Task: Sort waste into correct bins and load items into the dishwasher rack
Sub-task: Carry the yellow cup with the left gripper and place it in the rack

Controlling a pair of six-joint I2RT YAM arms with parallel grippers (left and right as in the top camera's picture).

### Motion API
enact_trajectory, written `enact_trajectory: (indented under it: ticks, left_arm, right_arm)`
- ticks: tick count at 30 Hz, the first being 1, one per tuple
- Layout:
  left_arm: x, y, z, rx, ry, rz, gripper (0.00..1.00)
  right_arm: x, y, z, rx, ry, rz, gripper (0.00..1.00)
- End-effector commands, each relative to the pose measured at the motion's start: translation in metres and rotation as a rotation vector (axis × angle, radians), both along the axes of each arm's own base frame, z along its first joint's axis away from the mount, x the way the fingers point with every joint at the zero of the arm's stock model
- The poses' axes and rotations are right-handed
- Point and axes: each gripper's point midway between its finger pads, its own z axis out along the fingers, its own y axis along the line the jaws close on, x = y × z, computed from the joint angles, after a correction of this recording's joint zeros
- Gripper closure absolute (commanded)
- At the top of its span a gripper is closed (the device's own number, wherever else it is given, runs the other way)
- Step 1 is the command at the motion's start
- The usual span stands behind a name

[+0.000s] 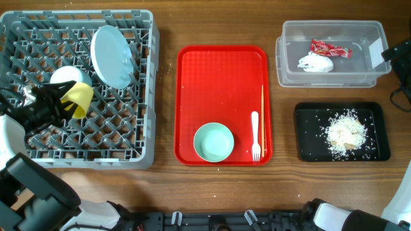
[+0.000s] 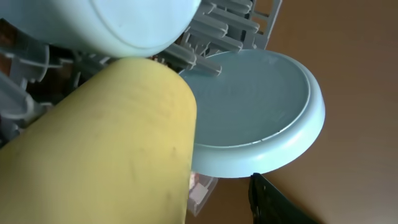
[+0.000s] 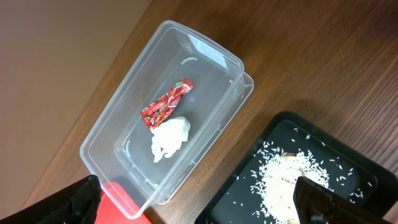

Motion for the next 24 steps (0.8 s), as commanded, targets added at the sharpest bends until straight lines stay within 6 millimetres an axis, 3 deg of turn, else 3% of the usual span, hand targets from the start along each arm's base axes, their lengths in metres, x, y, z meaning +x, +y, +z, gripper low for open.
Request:
enact_trajectory:
  ticks: [1, 10, 12, 13, 15, 19, 24]
  left_arm:
    - [-0.007, 0.016, 0.014, 0.090, -0.059, 0.016, 0.50]
    - [-0.064, 0.064, 0.012, 0.351, 0.145, 0.185, 0.53]
    - [-0.070, 0.063, 0.017, 0.377, 0.158, 0.196, 0.64]
    - [-0.069, 0.059, 0.022, 0.380, 0.144, 0.189, 0.83]
    - [-0.063, 0.050, 0.030, 0.387, 0.109, 0.163, 0.96]
    - [-0.029, 0.023, 0.047, 0.544, -0.040, 0.006, 0.96]
    - [-0.013, 0.019, 0.033, 0.737, 0.045, -0.026, 0.96]
  right_arm:
    - [0.001, -0.001, -0.002, 0.006, 0.004, -0.003, 0.00]
    - [0.001, -0.001, -0.002, 0.006, 0.004, -0.003, 0.00]
    - [0.001, -0.001, -0.002, 0.006, 0.004, -0.003, 0.00]
    - [0.001, -0.001, -0.002, 0.006, 0.004, -0.003, 0.00]
    - [0.001, -0.001, -0.002, 0.006, 0.004, -0.003, 0.00]
    - [0.001, -0.001, -0.002, 0.006, 0.004, -0.003, 0.00]
    - [0.001, -0.001, -0.002, 0.006, 0.004, -0.003, 0.00]
